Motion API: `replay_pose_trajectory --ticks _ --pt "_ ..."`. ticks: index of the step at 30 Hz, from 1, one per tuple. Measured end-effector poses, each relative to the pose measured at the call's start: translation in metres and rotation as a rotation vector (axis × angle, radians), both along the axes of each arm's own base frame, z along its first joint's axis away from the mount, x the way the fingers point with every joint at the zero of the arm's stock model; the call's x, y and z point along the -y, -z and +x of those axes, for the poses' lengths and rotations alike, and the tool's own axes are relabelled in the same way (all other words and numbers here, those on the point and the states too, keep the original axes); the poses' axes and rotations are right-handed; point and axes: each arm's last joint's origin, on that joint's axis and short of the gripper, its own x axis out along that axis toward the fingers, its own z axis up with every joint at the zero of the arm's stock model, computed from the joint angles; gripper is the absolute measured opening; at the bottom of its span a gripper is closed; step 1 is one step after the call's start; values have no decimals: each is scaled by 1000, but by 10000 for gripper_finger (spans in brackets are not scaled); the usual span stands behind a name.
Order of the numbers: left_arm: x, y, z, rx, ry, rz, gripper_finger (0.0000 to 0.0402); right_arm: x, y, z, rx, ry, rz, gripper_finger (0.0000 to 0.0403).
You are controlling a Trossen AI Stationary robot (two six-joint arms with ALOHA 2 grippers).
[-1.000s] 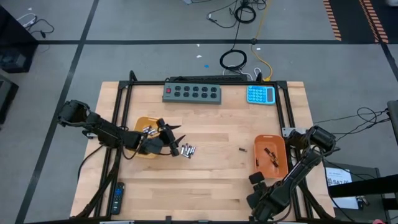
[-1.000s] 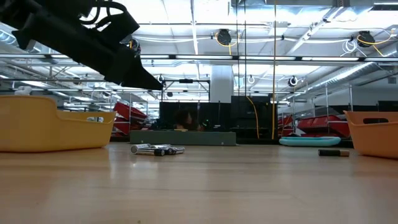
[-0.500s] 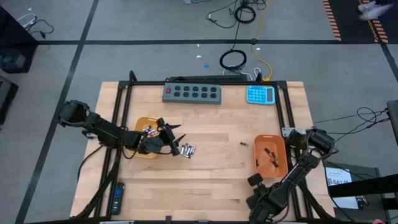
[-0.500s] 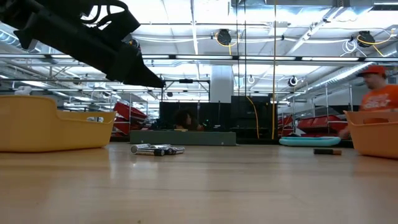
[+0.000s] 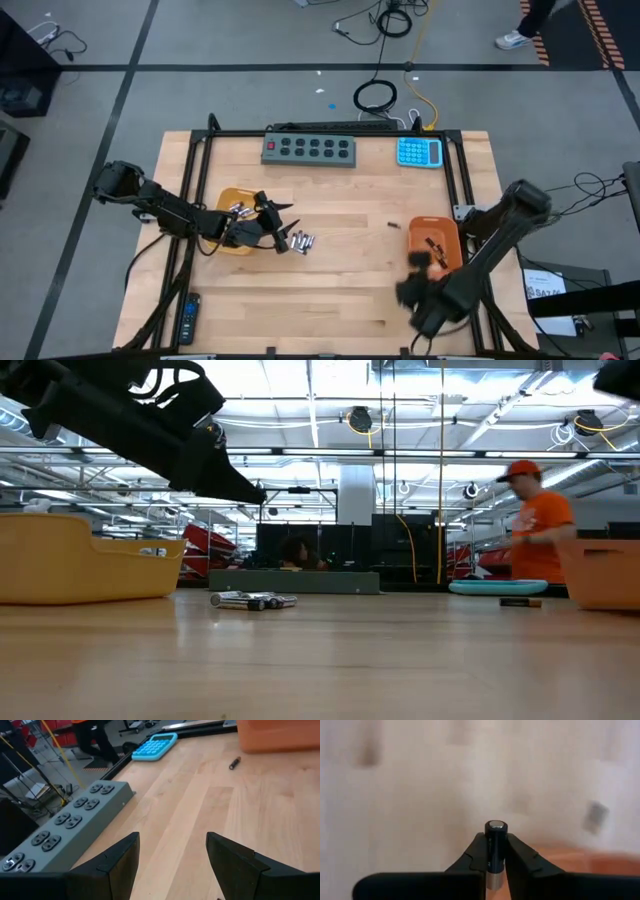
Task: Sort batteries
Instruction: Put the black battery into the orange bin
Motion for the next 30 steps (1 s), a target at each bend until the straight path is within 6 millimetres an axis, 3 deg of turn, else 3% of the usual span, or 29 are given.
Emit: replay_pose_trajectory --ticks 4,7,15,19,25,30 --pt "0 1 0 -10 0 2 239 28 -27 -25 -15 305 -43 23" --pt "0 1 0 -10 0 2 239 35 -39 -31 43 373 -9 23" --pt "0 1 0 -10 3 1 239 53 -32 -42 -85 554 -85 43" --pt "1 1 0 -13 22 -9 239 56 -21 -45 -204 566 -63 92" --pt "1 1 0 -15 32 -13 239 66 -23 -41 -187 609 -80 188" --pt "0 1 0 -12 38 -17 239 98 -33 -23 -93 742 -33 195"
